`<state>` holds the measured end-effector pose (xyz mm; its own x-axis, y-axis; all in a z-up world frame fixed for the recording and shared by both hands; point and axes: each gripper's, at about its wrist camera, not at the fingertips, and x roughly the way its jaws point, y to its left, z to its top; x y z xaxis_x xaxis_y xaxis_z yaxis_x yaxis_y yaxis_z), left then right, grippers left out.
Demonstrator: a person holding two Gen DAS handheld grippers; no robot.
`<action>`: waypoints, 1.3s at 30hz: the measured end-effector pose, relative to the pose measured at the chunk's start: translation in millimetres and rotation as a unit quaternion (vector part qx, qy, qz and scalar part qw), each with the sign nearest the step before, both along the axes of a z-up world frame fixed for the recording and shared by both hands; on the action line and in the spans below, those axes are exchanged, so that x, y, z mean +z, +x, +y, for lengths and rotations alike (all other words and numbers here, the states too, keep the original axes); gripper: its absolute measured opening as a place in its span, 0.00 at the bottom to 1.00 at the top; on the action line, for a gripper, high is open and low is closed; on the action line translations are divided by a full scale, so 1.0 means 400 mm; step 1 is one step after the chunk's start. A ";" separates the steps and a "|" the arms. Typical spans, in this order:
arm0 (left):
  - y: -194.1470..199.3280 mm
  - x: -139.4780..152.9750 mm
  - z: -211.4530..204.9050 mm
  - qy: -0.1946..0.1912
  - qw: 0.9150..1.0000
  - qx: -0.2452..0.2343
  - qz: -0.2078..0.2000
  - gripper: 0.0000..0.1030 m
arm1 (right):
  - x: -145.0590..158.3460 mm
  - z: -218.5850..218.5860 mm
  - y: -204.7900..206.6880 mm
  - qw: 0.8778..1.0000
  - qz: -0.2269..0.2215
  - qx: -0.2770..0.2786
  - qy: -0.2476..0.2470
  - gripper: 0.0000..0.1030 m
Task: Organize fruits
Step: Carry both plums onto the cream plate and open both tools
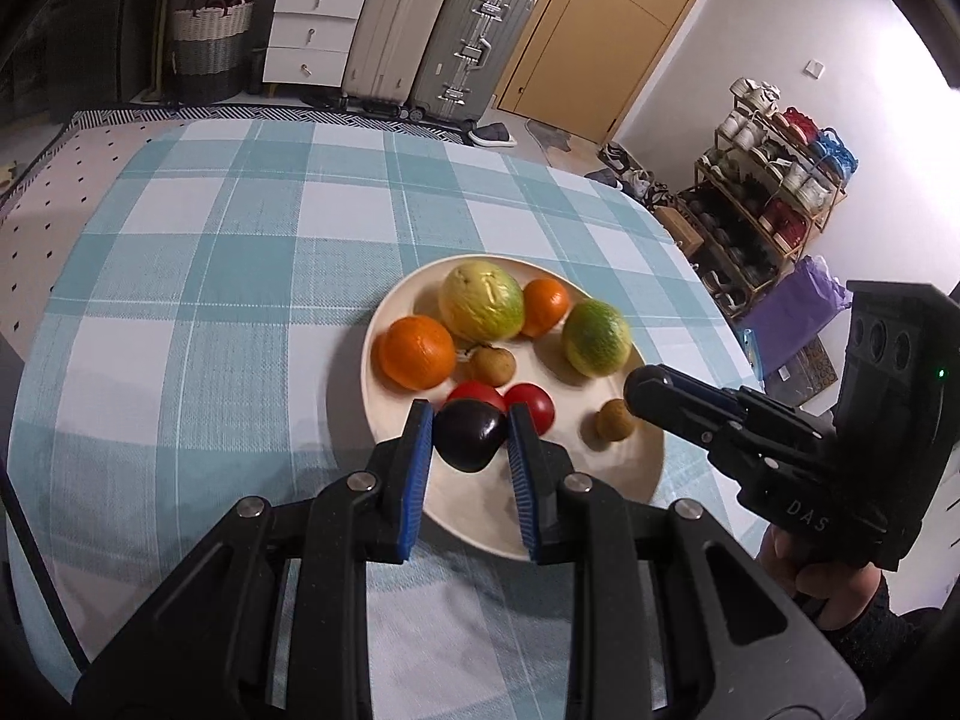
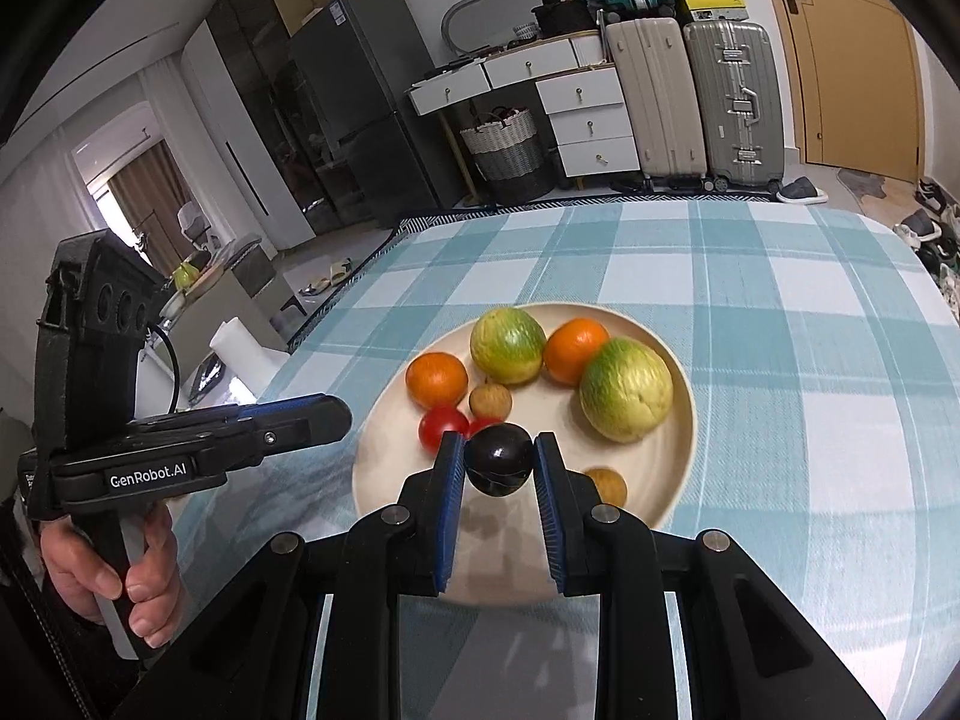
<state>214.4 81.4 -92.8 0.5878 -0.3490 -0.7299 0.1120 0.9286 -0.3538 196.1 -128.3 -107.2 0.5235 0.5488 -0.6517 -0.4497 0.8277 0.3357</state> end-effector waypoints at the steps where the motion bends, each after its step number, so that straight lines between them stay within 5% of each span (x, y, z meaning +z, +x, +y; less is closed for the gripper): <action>1: 0.007 -0.004 0.001 0.000 1.000 0.000 0.001 0.21 | -0.001 0.004 0.008 1.000 0.001 0.000 -0.001 0.23; 29: 0.090 -0.076 -0.010 0.004 1.000 -0.009 0.018 0.22 | -0.061 0.075 0.117 0.999 -0.001 -0.005 -0.041 0.24; 33: 0.087 -0.064 -0.008 0.000 1.000 -0.003 0.015 0.24 | -0.058 0.075 0.116 0.999 -0.003 -0.011 -0.046 0.45; 39: 0.072 -0.039 0.000 0.005 1.000 0.007 0.008 0.26 | -0.025 0.063 0.097 0.999 -0.024 -0.019 -0.043 0.53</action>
<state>243.0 81.6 -108.3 0.5808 -0.3322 -0.7432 0.0924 0.9340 -0.3452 234.9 -103.2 -117.2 0.5752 0.4709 -0.6689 -0.4309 0.8695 0.2417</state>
